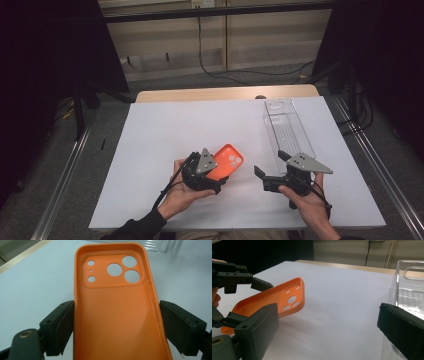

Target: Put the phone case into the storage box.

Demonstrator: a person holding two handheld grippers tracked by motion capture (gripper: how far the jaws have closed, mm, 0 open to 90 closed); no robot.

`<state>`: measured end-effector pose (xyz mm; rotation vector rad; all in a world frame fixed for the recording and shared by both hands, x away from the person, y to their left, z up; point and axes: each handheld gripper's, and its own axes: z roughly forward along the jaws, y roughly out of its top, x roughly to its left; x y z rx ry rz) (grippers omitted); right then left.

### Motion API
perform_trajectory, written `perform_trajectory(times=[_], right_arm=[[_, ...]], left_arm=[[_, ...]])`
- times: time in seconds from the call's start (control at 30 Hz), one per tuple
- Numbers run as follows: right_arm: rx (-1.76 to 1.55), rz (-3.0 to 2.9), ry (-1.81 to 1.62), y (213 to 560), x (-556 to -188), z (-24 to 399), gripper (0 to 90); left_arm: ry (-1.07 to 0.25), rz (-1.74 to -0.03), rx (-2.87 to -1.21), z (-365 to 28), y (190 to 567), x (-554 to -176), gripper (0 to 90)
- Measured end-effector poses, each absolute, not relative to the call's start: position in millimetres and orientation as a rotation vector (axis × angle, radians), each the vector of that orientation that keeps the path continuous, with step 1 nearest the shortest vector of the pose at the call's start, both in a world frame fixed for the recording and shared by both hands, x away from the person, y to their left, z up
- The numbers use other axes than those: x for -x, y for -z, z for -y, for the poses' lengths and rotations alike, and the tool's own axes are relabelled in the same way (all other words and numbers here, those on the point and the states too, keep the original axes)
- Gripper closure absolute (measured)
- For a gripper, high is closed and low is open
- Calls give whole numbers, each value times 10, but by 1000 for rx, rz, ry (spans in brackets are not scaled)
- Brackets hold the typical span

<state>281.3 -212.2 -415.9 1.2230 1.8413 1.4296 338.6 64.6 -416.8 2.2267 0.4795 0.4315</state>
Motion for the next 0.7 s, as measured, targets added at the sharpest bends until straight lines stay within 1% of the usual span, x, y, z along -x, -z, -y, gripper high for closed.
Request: perform_trajectory(times=[0.17, 0.23, 0.43, 0.6, 0.7], right_arm=[[-1230, -1896, -1417, 4144, -2869, 2065, 35], [-1230, -1934, -1414, 4129, -2896, 2059, 56], [-1305, -1970, -1393, 4077, -2916, 2026, 67], [-1372, -2031, -1381, 4041, -2920, 2006, 101], [-1384, -2100, -1383, 4030, -2937, 1983, 107]], left_arm=[[-444, -469, -2228, -629, 4177, -3371, 160], [-450, -470, -2224, -627, 4180, -3362, 160], [-481, -466, -2215, -627, 4187, -3326, 160], [-499, -462, -2205, -619, 4189, -3296, 160], [-513, -467, -2199, -612, 4196, -3280, 160]])
